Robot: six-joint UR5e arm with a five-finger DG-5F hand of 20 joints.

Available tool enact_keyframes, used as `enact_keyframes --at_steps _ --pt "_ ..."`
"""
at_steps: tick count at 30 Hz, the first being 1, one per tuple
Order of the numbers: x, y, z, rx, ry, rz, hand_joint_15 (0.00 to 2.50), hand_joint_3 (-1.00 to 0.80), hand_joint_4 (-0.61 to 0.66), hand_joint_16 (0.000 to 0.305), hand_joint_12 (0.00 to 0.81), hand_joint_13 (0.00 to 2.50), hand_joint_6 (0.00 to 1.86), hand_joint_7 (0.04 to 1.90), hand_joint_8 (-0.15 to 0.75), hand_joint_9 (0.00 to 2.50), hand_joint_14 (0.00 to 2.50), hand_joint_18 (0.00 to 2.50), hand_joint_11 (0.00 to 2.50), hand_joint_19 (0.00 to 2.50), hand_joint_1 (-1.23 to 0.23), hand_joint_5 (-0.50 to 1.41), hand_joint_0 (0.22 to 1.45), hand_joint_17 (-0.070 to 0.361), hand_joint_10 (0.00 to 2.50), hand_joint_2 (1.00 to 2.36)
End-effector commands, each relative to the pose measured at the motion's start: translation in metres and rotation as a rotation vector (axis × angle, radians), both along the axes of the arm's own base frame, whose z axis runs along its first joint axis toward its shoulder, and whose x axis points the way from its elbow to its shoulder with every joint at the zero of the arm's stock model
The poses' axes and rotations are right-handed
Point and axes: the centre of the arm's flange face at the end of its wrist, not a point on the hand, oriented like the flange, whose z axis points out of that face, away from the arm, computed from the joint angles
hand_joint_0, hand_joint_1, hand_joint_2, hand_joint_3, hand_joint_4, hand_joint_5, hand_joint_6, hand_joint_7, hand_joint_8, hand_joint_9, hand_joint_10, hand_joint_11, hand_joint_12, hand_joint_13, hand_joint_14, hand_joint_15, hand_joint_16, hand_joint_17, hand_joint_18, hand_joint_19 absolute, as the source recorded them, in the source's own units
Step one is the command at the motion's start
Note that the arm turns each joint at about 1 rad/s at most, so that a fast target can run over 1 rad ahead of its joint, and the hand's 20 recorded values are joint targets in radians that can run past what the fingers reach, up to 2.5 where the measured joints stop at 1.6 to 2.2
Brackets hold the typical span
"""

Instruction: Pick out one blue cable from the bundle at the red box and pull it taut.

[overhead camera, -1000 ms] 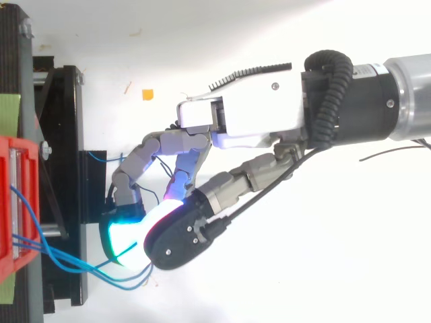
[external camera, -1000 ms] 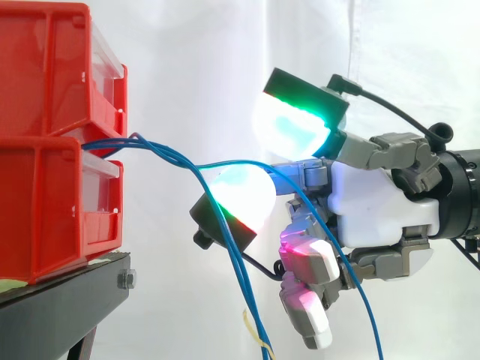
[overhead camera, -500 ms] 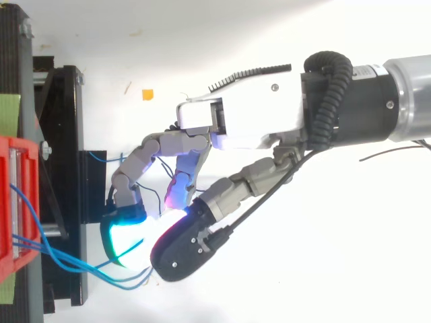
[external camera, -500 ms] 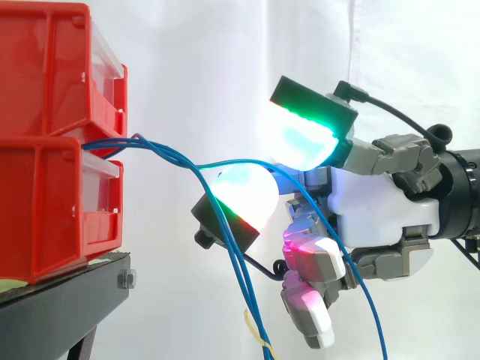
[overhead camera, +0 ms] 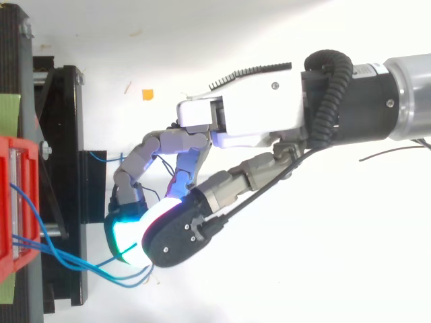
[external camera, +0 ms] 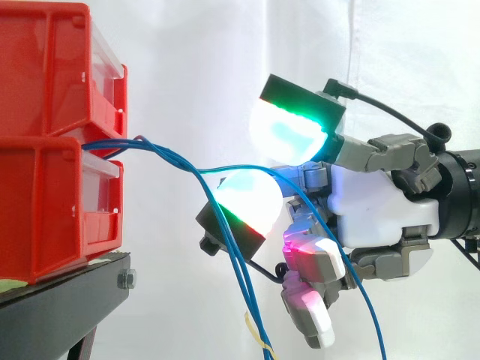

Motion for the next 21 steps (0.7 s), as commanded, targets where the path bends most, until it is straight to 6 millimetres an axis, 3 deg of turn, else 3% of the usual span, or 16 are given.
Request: enact_keyframes --at_steps 1,6,21 --pt "-0.0002 0.0004 -0.0005 0.000 0.003 0.002 0.60 -0.50 0.00 0.052 0.385 1.02 0.82 0.89 0.291 1.18 0.02 0.83 0.73 0.67 -0.31 -0.12 0.56 0.117 0.02 1.00" --pt "0.0005 0.0003 0.0010 0.000 0.000 0.000 0.60 -0.40 0.03 0.051 0.381 1.03 0.82 0.91 0.291 1.20 0.02 0.83 0.75 0.69 -0.41 -0.11 0.62 0.115 0.02 1.01" --pt "0.0019 0.0003 0.0040 0.000 -0.008 0.000 0.58 -0.17 0.06 0.065 0.433 1.07 0.83 0.90 0.339 1.23 0.02 0.91 0.75 0.61 -0.62 -0.12 0.60 0.146 0.02 1.01"
